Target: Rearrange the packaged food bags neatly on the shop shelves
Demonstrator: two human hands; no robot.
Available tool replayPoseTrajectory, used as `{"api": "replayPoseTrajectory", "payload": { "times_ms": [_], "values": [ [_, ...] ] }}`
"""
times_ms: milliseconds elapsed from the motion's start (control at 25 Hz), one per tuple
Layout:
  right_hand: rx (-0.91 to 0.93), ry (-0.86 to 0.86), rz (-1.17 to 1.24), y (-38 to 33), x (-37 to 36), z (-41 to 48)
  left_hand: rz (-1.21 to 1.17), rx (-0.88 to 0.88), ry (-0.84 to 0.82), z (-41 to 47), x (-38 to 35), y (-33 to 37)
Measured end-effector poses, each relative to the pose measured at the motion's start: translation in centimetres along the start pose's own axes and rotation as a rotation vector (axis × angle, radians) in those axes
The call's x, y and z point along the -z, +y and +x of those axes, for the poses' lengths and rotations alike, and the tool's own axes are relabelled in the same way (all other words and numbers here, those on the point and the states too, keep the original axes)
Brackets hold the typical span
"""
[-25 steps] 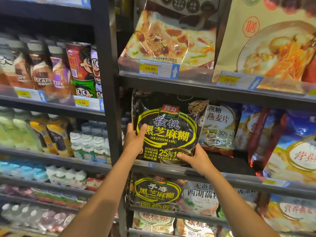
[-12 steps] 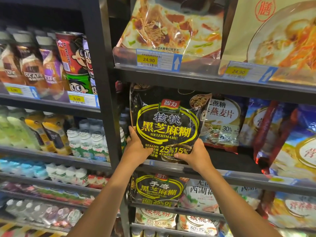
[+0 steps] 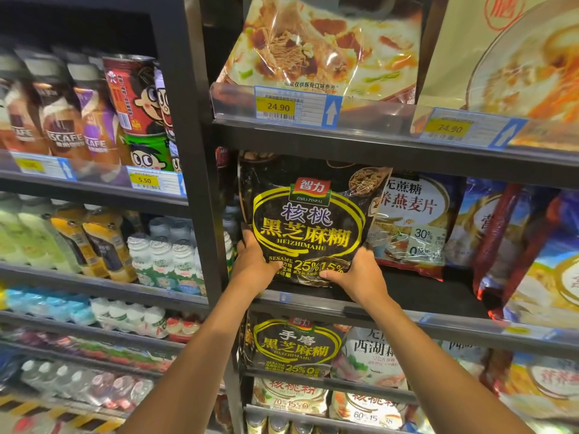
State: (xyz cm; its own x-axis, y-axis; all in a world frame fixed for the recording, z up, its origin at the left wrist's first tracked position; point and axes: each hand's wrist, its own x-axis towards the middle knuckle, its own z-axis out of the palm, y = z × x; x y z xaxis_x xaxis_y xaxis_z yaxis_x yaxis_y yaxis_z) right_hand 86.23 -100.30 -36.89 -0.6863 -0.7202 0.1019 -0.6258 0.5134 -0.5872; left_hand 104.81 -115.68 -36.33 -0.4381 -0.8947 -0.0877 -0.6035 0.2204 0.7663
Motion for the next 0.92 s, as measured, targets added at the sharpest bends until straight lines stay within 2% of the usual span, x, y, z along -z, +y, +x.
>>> {"api": "replayPoseTrajectory", "payload": {
  "times_ms": [240, 680, 920],
  "values": [
    [0.004, -0.034, 0.037, -0.4, 0.8, -1.0, -0.007, 0.005, -0.024, -1.1, 0.5, -0.1],
    [-0.028, -0.139, -0.048, -0.2, 4.4, -3.3, -0.069, -0.152, 0.037, -5.5, 0.0, -0.7],
    [0.003, -0.084, -0.133, 3.2, 8.3, -7.0, 0.135, -0.194, 0.105, -10.2, -1.5, 1.1]
  ]
}}
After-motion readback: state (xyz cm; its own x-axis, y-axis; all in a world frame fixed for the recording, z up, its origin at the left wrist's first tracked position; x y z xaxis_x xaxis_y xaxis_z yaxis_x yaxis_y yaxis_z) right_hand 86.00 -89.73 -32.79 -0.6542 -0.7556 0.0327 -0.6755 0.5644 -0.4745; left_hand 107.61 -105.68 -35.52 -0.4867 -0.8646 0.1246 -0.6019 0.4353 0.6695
